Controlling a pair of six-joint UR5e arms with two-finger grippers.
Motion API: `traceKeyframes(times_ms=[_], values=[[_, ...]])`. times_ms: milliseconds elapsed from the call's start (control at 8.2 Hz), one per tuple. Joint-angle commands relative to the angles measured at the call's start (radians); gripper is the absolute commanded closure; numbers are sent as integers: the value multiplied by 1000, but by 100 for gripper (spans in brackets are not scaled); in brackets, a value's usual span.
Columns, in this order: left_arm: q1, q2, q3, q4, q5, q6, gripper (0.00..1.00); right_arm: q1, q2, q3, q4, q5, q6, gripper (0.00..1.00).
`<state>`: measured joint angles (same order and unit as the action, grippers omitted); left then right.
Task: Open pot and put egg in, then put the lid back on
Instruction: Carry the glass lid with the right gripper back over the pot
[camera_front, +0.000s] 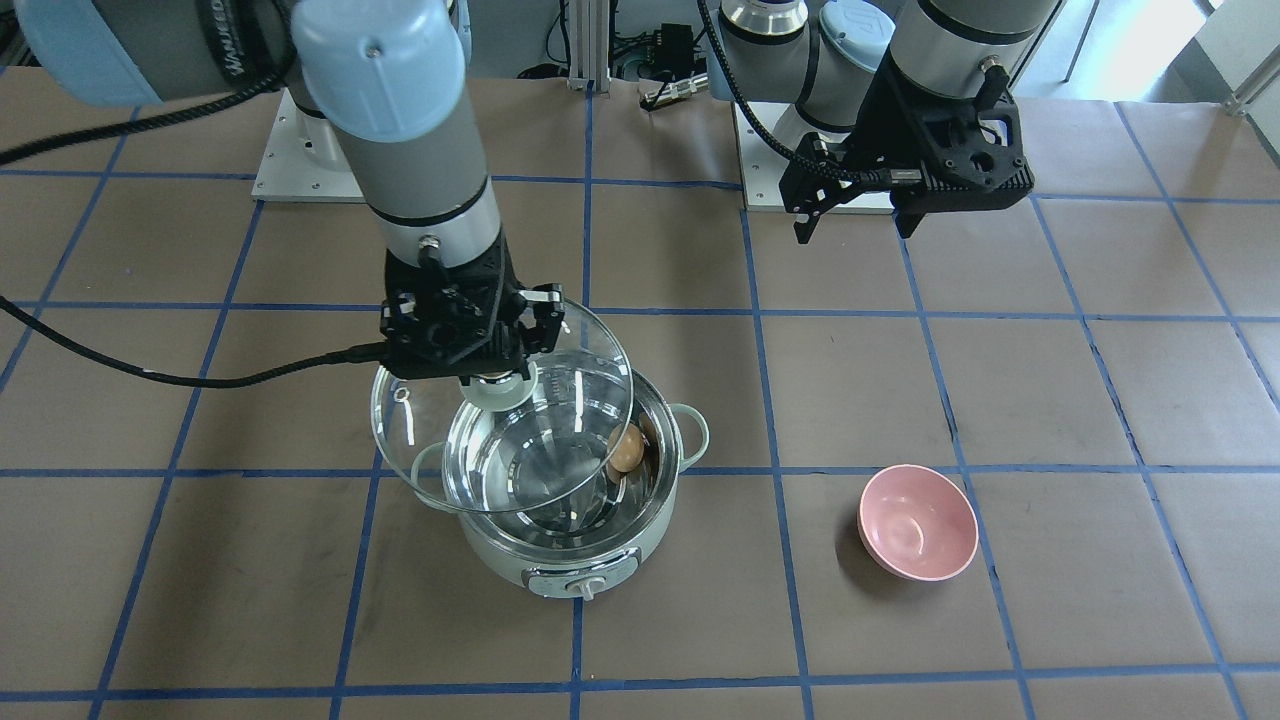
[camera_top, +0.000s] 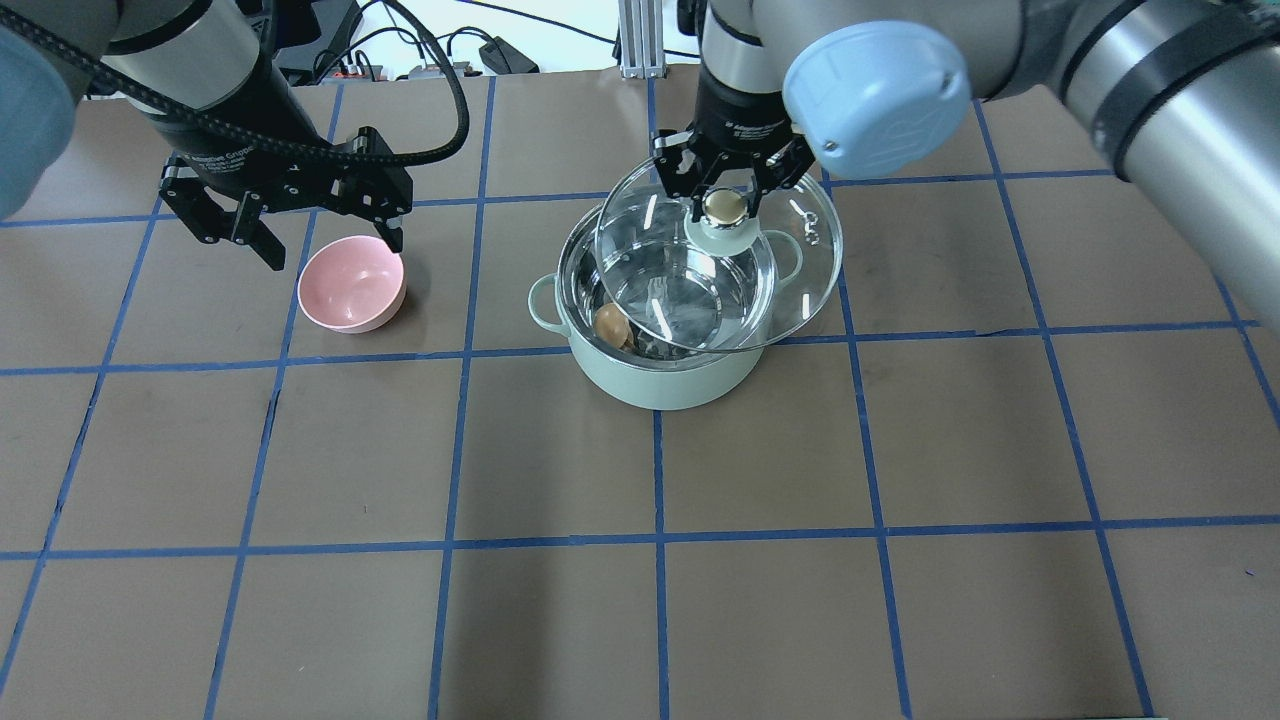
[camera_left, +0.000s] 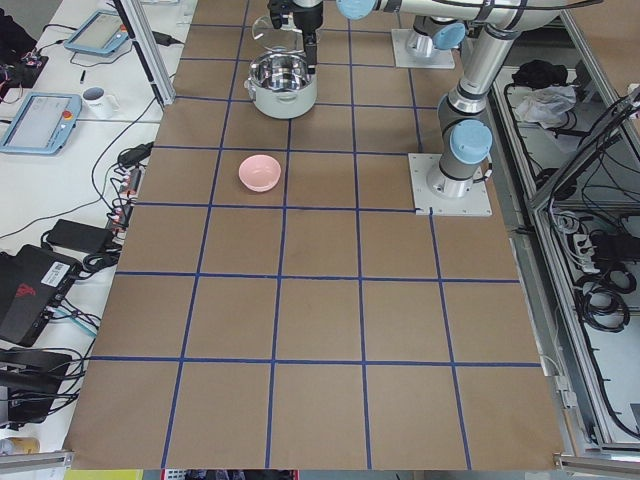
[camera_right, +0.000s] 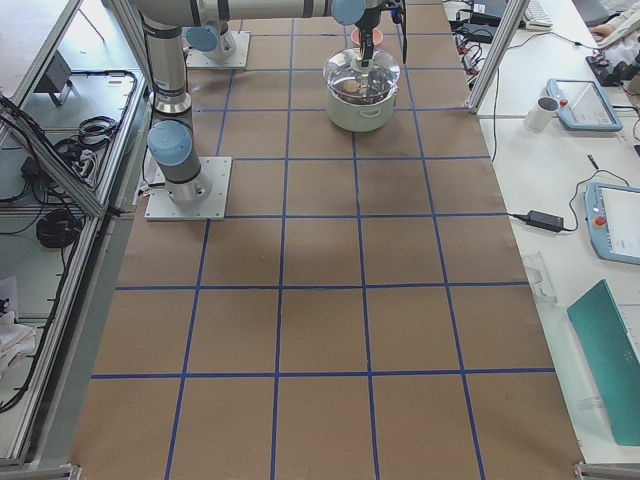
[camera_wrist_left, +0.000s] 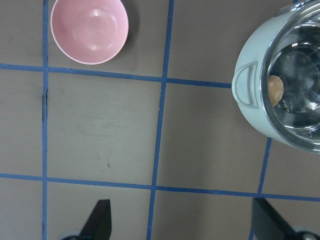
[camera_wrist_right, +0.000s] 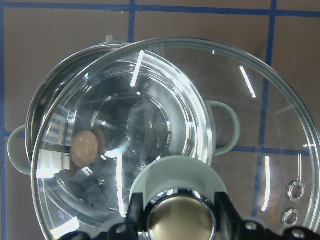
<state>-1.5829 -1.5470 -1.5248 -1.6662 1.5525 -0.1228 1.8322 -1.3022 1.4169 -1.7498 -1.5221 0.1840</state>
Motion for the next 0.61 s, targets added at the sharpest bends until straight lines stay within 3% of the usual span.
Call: traceKeyframes(times_ms=[0,488], values=[[1,2,0,0,4,0,0,67,61,-1,-34,3,51,100],[1,4,3,2,4,0,0,73,113,-3,-88,32,51,100]])
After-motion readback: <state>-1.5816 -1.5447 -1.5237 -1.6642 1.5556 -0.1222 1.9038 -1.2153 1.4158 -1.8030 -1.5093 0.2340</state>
